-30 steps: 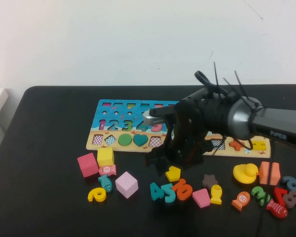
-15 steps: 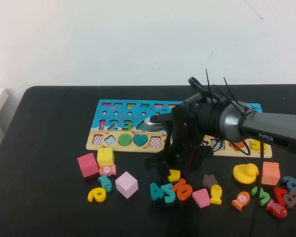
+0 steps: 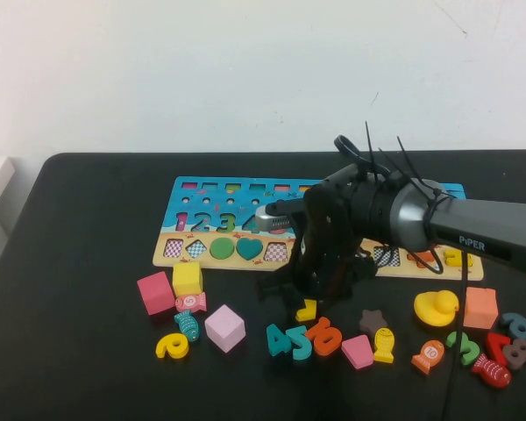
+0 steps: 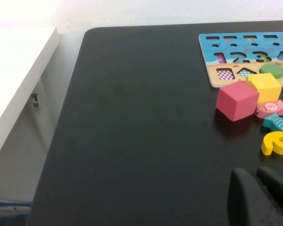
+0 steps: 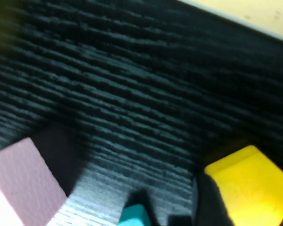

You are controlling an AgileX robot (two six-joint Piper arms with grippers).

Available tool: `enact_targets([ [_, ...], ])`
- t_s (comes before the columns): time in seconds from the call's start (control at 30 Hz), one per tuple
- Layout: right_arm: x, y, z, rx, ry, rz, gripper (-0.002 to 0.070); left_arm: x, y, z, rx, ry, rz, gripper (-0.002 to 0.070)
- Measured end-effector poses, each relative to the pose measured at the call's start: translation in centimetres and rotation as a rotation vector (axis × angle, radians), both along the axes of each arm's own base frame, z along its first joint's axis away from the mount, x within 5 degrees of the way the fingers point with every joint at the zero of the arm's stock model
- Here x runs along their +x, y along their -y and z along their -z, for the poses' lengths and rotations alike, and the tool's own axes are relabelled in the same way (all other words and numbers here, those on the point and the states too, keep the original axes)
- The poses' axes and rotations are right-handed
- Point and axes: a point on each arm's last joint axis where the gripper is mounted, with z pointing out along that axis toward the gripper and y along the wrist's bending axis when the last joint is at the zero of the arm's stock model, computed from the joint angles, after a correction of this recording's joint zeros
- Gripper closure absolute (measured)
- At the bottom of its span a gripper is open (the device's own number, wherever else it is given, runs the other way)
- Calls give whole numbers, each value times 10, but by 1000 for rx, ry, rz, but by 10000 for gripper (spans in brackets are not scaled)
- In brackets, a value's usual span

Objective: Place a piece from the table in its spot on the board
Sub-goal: Pick up the "Pentagon", then place the "Pentagon" into the hole of the Pentagon

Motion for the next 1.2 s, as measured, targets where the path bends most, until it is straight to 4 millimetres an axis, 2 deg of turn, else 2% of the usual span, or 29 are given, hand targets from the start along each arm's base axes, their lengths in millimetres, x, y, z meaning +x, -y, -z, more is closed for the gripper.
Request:
enact_targets([
  [0.23,15,-5,-23,11,98,-19,311,0,0,0,0,0,0,676],
  [0.43,42,14,-41,31,163,38,311,0,0,0,0,0,0,676],
  [0.53,52,28,-39,34,160,98,311,0,0,0,0,0,0,676],
  [0.63,58,33,-39,51,184,120,311,0,0,0,0,0,0,676],
  [0.83,62,26,-37,114,215,133,311,0,0,0,0,0,0,676],
  [1.07,60,23,-14,75,157,116,311,0,0,0,0,0,0,676],
  [1.2,61,21,-13,76,159,111,311,0,0,0,0,0,0,676],
])
